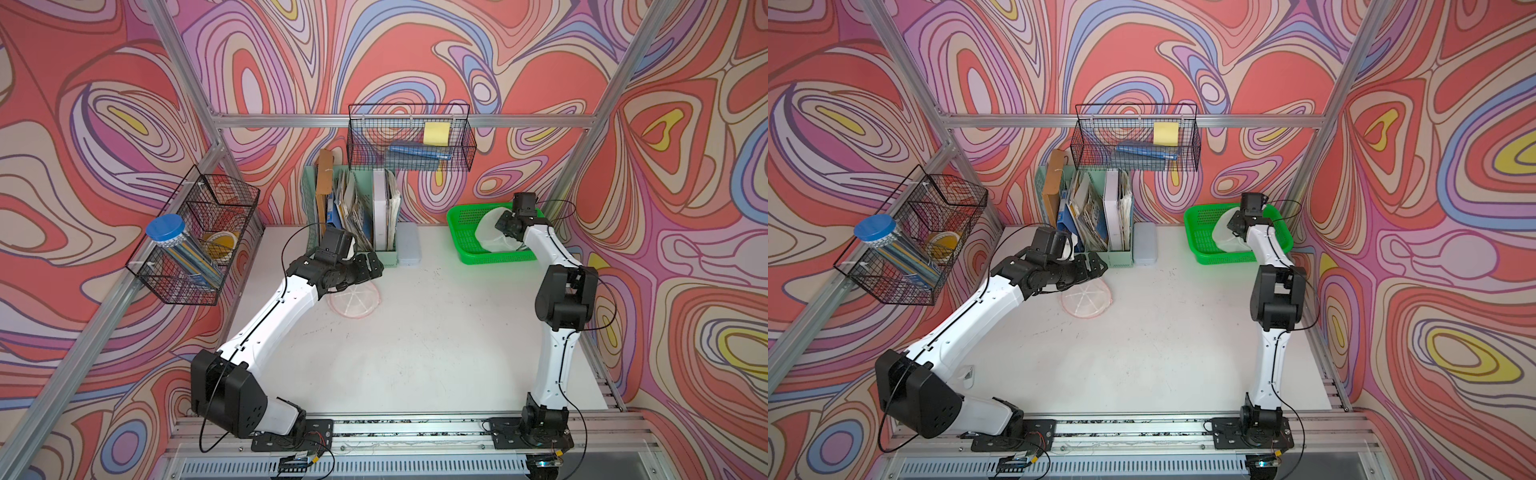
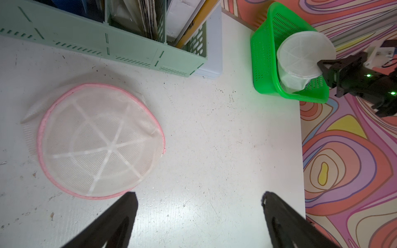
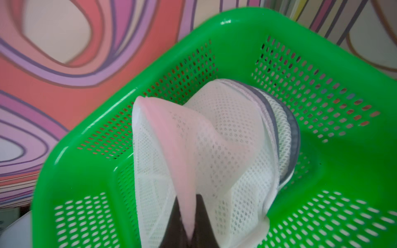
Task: Turn the laundry bag inside out
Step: Pick up the laundry bag and place it in the bin, then place the laundry bag at the center of the board.
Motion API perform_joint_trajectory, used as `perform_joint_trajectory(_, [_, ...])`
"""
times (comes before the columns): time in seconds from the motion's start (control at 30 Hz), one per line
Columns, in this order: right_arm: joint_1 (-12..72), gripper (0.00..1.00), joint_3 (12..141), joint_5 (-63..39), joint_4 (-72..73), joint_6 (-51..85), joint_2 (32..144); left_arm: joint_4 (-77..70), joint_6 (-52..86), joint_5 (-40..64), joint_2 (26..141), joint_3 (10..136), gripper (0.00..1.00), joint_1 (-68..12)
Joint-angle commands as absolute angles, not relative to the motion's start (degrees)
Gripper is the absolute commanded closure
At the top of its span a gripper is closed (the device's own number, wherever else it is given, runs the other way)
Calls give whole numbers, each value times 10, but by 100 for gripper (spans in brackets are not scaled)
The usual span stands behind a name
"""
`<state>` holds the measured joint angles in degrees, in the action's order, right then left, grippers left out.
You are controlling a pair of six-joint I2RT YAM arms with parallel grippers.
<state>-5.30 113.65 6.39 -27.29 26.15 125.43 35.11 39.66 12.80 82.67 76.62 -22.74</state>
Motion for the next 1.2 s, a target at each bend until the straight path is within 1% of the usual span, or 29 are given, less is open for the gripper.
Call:
perform_joint_trajectory(0.0, [-56,100,1118,19,-238,230,1152,350,396,130,827,782,4,-228])
perform_joint_trajectory(0.23, [-53,100,994,-60,-268,212,970,349,380,136,804,781,4,-228])
perform_joint_trajectory(0.33, [-37,100,952,-75,-303,199,907,350,375,141,795,780,4,-228])
perform_joint_trajectory(0.4, [-7,100,940,-55,-349,173,877,353,373,144,790,779,4,-228])
perform_joint_trajectory(0.47, [33,100,924,-12,-390,152,852,352,371,151,786,777,4,-228])
perform_joint_trajectory(0.67, [110,100,848,10,-445,171,790,353,370,172,774,767,5,-228])
perform_joint_trajectory(0.73, [148,100,821,21,-449,181,781,352,370,176,770,759,6,-228])
perform_joint_trajectory(0.8, [210,100,800,93,-455,182,782,353,371,179,768,752,6,-228])
perform_joint_trajectory(0.93, [259,100,772,129,-447,202,801,356,372,186,766,743,8,-228])
perform_joint_trajectory(1.0, [264,100,759,102,-431,219,811,361,371,185,766,741,8,-228])
perform_joint_trajectory(1.1, [268,100,721,30,-367,258,825,368,369,179,761,737,8,-228])
perform_joint_trajectory(1.17, [283,100,709,4,-335,281,846,370,369,176,759,735,9,-228])
